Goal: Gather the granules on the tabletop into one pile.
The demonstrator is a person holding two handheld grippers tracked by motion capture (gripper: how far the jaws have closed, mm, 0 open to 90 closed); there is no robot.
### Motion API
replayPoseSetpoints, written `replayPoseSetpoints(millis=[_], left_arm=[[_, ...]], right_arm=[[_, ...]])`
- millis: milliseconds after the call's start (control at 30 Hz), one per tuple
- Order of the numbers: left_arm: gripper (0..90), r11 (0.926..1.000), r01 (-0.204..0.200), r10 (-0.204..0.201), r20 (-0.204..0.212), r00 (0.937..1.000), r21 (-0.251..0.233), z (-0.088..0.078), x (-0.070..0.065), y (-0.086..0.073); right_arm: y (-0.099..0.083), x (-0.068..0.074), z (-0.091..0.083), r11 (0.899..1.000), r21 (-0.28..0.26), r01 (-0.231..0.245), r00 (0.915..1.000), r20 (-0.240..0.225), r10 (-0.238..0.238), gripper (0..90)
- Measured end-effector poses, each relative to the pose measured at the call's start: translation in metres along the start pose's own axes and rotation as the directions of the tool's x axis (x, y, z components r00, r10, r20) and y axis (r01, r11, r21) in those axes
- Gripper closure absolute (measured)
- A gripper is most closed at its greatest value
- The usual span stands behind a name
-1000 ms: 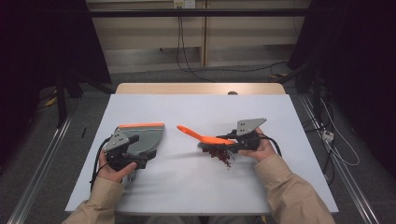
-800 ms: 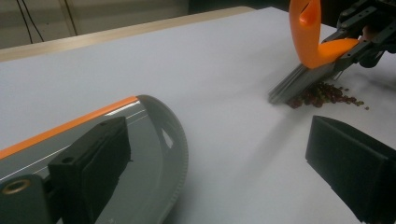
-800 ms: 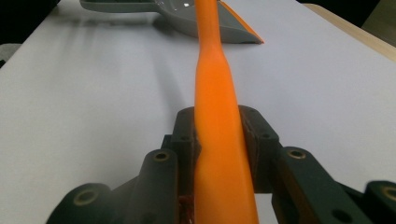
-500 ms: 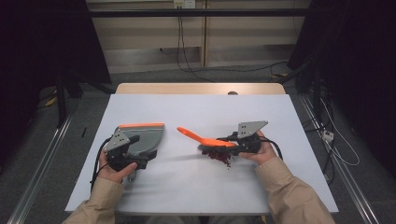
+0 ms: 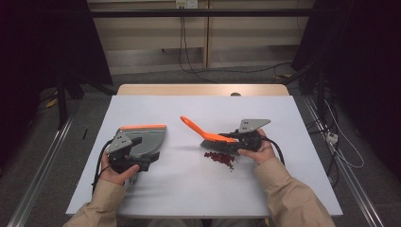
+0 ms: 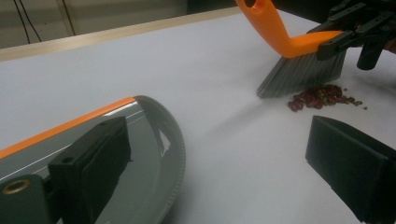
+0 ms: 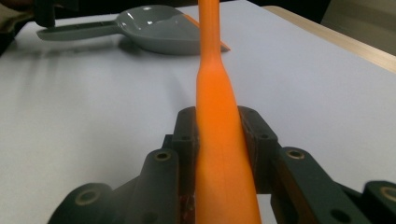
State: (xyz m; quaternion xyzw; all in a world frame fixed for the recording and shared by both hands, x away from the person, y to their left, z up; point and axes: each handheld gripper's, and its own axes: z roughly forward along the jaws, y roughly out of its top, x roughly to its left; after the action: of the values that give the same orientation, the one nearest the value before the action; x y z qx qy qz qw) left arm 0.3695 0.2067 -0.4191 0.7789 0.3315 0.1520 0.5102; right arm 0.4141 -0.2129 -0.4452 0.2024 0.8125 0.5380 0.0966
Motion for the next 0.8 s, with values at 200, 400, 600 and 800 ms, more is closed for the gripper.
replayPoseSetpoints(millis=[200,400,600,800], left_arm=[[6.4,1.0,-0.001,0.001,0.001,1.0,0.003,0.001,0.001,0.0],[6.4,1.0,-0.003,0.003,0.004,1.0,0.005,0.001,0.0,0.0],[6.4,1.0,-0.006,0.006,0.003,1.0,0.003,0.001,-0.002,0.0],[6.4,0.9999,-0.01,0.009,0.001,1.0,0.004,0.001,-0.002,0.0]], right_arm=[[0.002,-0.002,-0.003,0.996,-0.04,-0.075,0.9948,0.066,0.078,70.9],[0.015,0.011,-0.004,0.975,-0.124,-0.186,0.9626,0.176,0.206,71.0],[0.026,0.041,0.012,0.946,-0.191,-0.263,0.9093,0.278,0.31,71.0],[0.025,0.07,0.04,0.921,-0.227,-0.315,0.8644,0.332,0.377,71.0]])
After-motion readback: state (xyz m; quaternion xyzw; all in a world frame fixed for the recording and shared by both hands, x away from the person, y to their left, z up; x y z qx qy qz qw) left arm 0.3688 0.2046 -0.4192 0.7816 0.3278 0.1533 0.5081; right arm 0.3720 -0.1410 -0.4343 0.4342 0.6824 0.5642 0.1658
